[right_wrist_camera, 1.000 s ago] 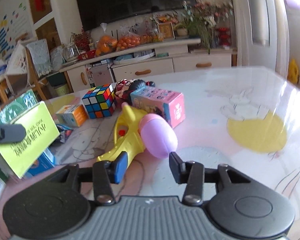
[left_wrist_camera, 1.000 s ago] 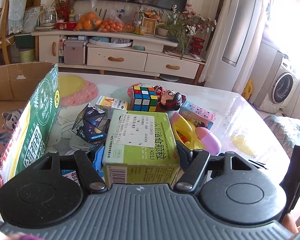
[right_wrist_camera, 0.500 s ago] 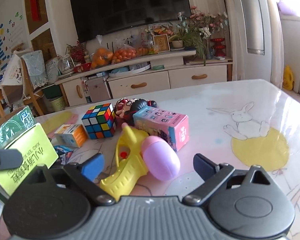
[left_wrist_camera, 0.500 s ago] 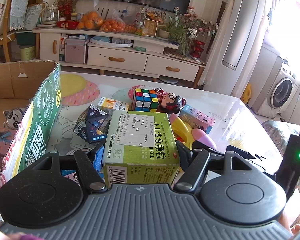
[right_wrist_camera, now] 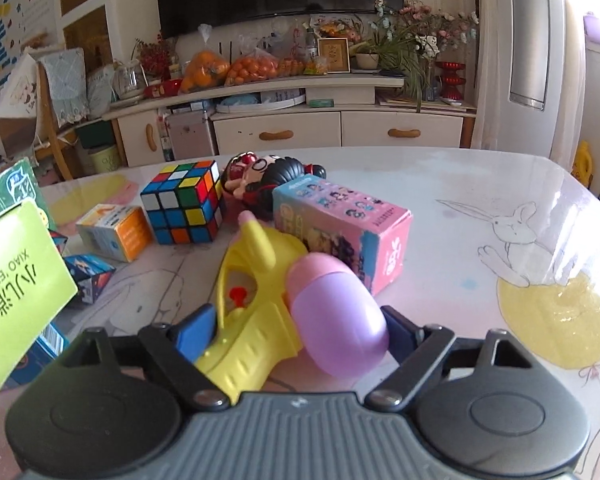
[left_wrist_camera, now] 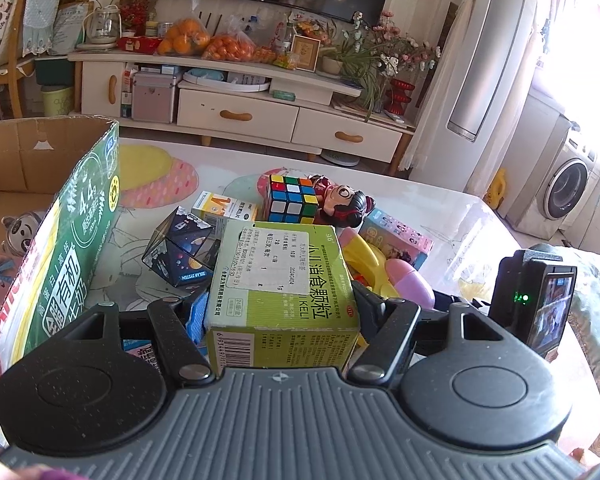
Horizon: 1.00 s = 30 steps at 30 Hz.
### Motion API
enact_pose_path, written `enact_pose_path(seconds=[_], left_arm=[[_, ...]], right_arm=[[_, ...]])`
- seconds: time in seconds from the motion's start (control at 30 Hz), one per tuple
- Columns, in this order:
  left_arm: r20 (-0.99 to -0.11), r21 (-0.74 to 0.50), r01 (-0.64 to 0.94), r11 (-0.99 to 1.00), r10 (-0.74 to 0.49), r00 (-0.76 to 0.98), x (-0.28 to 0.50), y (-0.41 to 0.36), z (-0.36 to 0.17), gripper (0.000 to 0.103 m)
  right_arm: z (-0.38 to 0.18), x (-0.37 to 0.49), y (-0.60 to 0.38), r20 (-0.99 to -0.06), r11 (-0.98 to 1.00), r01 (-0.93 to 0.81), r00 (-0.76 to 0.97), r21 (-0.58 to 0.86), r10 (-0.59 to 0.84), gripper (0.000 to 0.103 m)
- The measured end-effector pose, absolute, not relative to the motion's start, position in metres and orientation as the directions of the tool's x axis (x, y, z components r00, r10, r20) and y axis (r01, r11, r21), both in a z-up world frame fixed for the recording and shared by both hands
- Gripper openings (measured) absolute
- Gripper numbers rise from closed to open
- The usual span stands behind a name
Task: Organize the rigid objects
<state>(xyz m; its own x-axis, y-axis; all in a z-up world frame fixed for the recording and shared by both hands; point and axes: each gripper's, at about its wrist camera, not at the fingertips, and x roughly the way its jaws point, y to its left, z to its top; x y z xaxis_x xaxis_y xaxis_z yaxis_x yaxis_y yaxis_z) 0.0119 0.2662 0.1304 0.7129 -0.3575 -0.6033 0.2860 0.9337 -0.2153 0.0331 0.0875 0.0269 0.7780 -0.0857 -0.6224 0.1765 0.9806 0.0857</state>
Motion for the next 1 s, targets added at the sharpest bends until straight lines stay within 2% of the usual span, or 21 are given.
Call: enact_pose_path(seconds=[0.13,0.23,0.3,0.33,0.37,0.53,0.6,0.67,0.7,0.8,0.9,1.0], left_arm=[[-0.601,-0.217,0.291,0.932,-0.363,0.712,0.011,0.266,0.132,0.085],[-0.595,-0.221,0.293,0.930,-0.366,0.715,0.009,0.268,0.134,0.085],[-0.587,-0.224,0.293,0.930,-0.368,0.721,0.008,0.271,0.137,0.086],[-0.581,-0.225,0.293,0.929,-0.369,0.725,0.007,0.273,0.139,0.086],[-0.576,-0.226,0.293,0.929,-0.370,0.729,0.007,0.275,0.140,0.085],[-0.563,-0.228,0.300,0.926,-0.377,0.735,0.001,0.280,0.144,0.086],[-0.567,-0.227,0.299,0.927,-0.376,0.733,0.001,0.281,0.142,0.086],[-0.570,-0.228,0.294,0.928,-0.372,0.732,0.001,0.281,0.141,0.085],[-0.572,-0.228,0.292,0.929,-0.370,0.732,0.002,0.281,0.141,0.086],[-0.576,-0.225,0.286,0.931,-0.364,0.732,0.004,0.279,0.141,0.086],[-0.578,-0.223,0.278,0.934,-0.356,0.734,0.004,0.280,0.141,0.086],[-0.577,-0.222,0.268,0.937,-0.348,0.739,0.004,0.280,0.142,0.086]], right_arm=[[0.028,0.029,0.087,-0.613,0.981,0.174,0.785,0.085,-0.086,0.084],[0.035,0.022,0.090,-0.588,0.983,0.170,0.803,0.067,-0.099,0.080],[0.044,0.015,0.091,-0.546,0.982,0.178,0.829,0.057,-0.119,0.058],[0.050,0.012,0.091,-0.535,0.983,0.177,0.837,0.058,-0.119,0.052],[0.056,0.010,0.091,-0.522,0.983,0.174,0.845,0.062,-0.116,0.040],[0.046,0.008,0.085,-0.562,0.979,0.186,0.820,0.084,-0.107,0.038],[0.045,0.007,0.082,-0.567,0.976,0.191,0.818,0.108,-0.097,0.042],[0.043,0.006,0.078,-0.569,0.970,0.195,0.818,0.148,-0.078,0.057],[0.041,0.005,0.075,-0.571,0.963,0.199,0.819,0.182,-0.061,0.069],[0.038,0.005,0.076,-0.553,0.941,0.190,0.833,0.281,-0.004,0.090],[0.040,0.011,0.088,-0.534,0.942,0.176,0.846,0.284,0.003,0.100],[0.039,0.021,0.106,-0.543,0.958,0.157,0.840,0.240,-0.001,0.101]])
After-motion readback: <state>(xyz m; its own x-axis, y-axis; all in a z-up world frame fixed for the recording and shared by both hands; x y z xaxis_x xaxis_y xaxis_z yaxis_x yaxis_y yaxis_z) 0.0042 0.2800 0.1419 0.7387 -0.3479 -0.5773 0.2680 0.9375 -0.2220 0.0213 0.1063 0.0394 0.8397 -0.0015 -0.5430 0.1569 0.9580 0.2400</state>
